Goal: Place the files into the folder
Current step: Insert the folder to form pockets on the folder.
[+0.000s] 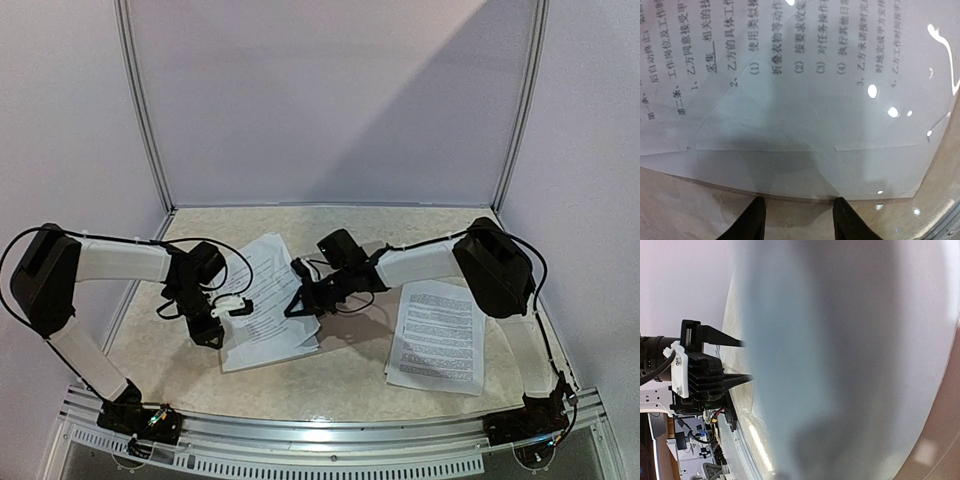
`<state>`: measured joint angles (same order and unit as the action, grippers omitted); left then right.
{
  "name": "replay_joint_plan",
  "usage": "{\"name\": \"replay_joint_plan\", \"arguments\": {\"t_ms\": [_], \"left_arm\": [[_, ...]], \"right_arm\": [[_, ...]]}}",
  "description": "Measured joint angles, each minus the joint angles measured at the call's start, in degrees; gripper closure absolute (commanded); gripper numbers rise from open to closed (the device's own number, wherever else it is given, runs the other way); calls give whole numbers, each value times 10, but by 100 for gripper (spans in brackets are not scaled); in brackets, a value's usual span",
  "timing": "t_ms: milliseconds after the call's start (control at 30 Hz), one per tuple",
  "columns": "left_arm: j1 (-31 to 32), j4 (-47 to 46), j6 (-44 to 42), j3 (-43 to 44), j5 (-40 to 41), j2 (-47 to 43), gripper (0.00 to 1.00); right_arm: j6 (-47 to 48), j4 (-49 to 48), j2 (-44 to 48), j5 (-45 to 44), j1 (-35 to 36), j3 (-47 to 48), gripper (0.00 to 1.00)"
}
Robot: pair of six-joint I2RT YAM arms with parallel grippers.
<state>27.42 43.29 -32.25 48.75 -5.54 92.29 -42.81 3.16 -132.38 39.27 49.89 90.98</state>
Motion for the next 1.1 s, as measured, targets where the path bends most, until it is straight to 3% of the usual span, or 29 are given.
{"name": "replay_joint_plan", "arguments": {"t_ms": [433, 600, 1100], "left_arm": [[-10, 30, 32, 30, -12, 26, 54], [-11, 30, 29, 30, -14, 26, 54], [-12, 69, -90, -19, 1, -28, 56]], "right_arm": [[-128, -98, 0, -14, 6, -40, 100], [-136, -77, 1, -40, 7, -35, 100], [-127, -77, -3, -71, -2, 2, 100]]}}
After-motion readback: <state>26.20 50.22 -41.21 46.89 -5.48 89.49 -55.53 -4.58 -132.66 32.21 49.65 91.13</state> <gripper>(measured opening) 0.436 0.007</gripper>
